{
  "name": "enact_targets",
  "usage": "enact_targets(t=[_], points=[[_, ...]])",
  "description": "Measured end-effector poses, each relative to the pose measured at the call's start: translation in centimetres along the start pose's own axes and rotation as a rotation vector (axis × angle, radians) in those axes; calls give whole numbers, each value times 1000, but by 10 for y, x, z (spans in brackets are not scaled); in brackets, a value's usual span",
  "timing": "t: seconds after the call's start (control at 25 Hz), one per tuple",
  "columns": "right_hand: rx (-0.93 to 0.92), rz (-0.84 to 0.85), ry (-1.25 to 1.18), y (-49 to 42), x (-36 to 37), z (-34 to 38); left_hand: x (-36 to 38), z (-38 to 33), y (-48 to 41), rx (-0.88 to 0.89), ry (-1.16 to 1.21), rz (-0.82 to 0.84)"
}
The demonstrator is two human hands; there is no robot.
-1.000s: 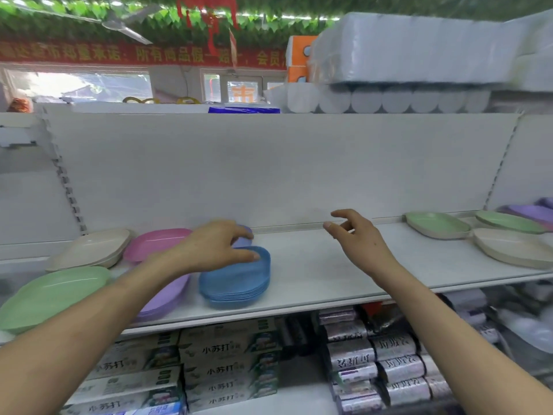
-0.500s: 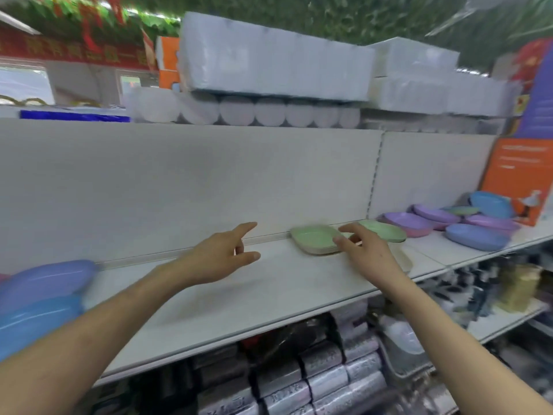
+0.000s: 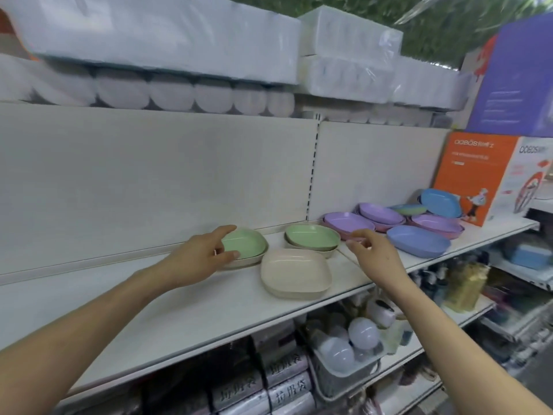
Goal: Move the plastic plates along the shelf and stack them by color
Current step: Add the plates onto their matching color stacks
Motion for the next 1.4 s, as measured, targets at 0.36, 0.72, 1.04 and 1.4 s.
enact_targets(t=[0.36, 0.72, 1.04, 1.4], points=[[-93, 124, 31, -59, 35, -28, 18, -7, -37, -76, -92, -220], [-102, 266, 190, -86, 60, -12, -4, 30, -24, -311, -213, -292], [-227, 178, 395, -90, 48, -5, 6, 33, -29, -424, -143, -274], [-264, 78, 335, -96, 39, -14, 2, 34, -33, -451, -139, -290]])
Point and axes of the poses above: each hand's wrist, its own y-axis away from the middle knuckle, its own x-axis out of the palm, z = x × y, the point moved 4 cm from there along -y, towards the middle knuckle, and after that the axes turned 14 degrees about y, right-handed, at the moved point
